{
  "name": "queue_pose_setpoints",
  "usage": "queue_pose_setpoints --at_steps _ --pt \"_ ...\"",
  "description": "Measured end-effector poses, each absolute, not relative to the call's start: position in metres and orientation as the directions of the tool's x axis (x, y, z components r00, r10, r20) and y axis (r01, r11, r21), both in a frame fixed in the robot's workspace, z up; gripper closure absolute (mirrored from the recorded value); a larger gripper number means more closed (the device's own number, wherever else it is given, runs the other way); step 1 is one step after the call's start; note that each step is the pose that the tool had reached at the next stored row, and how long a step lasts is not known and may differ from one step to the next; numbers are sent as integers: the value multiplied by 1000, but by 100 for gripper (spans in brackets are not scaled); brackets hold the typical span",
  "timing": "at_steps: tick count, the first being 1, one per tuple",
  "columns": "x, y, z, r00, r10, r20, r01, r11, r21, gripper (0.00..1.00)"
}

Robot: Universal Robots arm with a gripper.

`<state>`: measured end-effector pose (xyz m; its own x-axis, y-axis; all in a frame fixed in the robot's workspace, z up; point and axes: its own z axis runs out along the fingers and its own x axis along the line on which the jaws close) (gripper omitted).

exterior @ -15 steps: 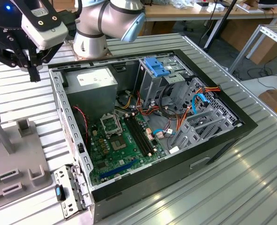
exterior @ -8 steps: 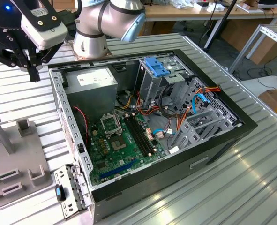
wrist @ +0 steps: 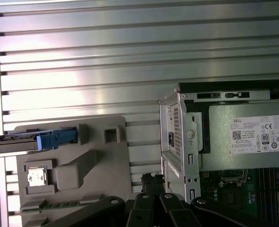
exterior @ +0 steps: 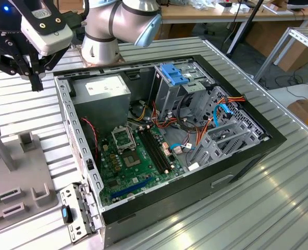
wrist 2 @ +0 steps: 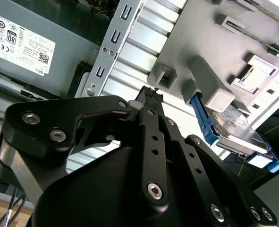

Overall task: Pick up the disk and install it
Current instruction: 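Reach for the disk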

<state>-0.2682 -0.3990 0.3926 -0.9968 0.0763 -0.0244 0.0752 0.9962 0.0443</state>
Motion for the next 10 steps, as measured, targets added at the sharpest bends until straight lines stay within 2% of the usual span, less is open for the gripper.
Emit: queue_pose_setpoints --at_steps 10 --pt "-274 -399 393 -997 76 -24 75 996 44 89"
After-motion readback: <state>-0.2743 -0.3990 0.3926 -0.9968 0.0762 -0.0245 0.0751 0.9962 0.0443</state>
